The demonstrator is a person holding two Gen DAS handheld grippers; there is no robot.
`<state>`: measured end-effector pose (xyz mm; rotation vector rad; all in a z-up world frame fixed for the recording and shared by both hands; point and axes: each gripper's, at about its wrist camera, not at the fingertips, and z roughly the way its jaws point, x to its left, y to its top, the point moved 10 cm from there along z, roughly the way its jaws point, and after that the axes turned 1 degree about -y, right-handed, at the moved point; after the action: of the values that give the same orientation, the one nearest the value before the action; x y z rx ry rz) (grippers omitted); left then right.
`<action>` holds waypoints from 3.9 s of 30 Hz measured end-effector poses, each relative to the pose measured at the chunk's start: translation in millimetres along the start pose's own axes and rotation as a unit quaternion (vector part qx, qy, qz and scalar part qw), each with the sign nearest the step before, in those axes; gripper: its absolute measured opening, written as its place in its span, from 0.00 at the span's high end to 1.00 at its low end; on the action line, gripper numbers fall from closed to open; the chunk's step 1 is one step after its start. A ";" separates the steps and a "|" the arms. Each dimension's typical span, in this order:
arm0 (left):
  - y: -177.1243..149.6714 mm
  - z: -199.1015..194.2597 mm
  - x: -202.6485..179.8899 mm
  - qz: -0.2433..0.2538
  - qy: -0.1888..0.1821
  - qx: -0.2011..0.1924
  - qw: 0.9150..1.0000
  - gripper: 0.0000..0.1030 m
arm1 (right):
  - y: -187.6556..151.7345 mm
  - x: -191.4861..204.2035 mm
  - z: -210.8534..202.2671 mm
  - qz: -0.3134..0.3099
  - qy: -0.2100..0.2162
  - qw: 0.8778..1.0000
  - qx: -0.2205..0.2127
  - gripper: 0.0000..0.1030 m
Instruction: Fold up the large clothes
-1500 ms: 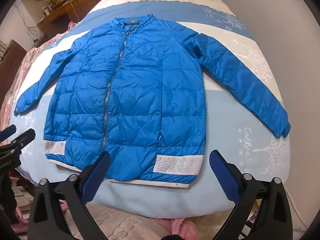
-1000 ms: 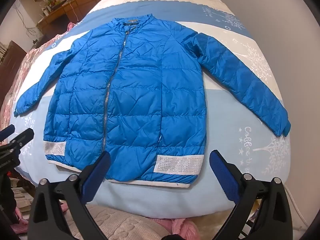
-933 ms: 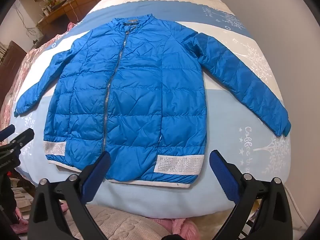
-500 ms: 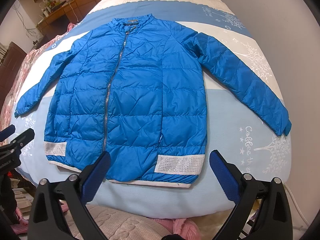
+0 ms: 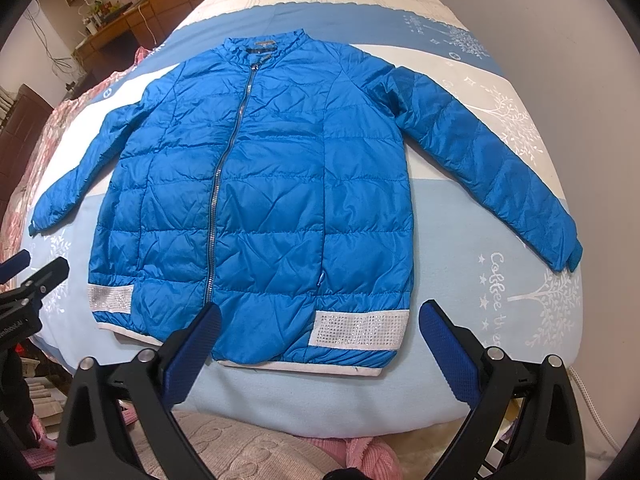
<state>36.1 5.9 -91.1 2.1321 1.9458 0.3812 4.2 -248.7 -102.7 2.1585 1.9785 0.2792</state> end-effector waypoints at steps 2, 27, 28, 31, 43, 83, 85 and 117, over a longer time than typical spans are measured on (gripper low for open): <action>0.0 0.0 0.0 0.000 0.000 0.000 1.000 0.03 | 0.1 0.0 -0.2 0.000 0.000 1.000 0.000 0.04; 1.2 0.5 0.5 0.001 0.001 0.000 1.000 0.03 | 0.8 0.5 -1.2 0.000 0.001 1.000 -0.002 0.04; 1.1 0.4 0.2 0.001 0.001 -0.001 1.000 0.03 | 1.0 1.1 -1.6 0.000 0.001 1.000 -0.002 0.04; 1.0 0.3 0.2 0.001 0.001 -0.001 1.000 0.03 | 1.1 -1.0 -0.4 0.000 0.001 1.000 -0.002 0.04; 0.7 0.4 0.5 0.002 0.002 -0.001 1.000 0.03 | 2.8 -1.4 0.1 -0.001 0.003 1.000 -0.003 0.04; 190.2 138.4 -255.3 0.075 -0.128 0.003 0.989 0.04 | -23.7 -412.7 140.5 0.478 0.127 0.868 -0.039 0.19; 193.8 146.6 -258.3 0.075 -0.126 0.005 0.989 0.04 | -21.4 -413.1 147.1 0.480 0.146 0.864 -0.043 0.20; 230.3 186.9 -165.3 0.008 -0.108 0.008 0.994 0.42 | 211.2 -181.2 93.6 0.148 0.200 0.958 -0.139 0.81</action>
<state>301.5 -178.8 -194.7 2.1011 1.8184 0.1321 216.5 -448.8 -136.0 2.3348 1.6456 1.0497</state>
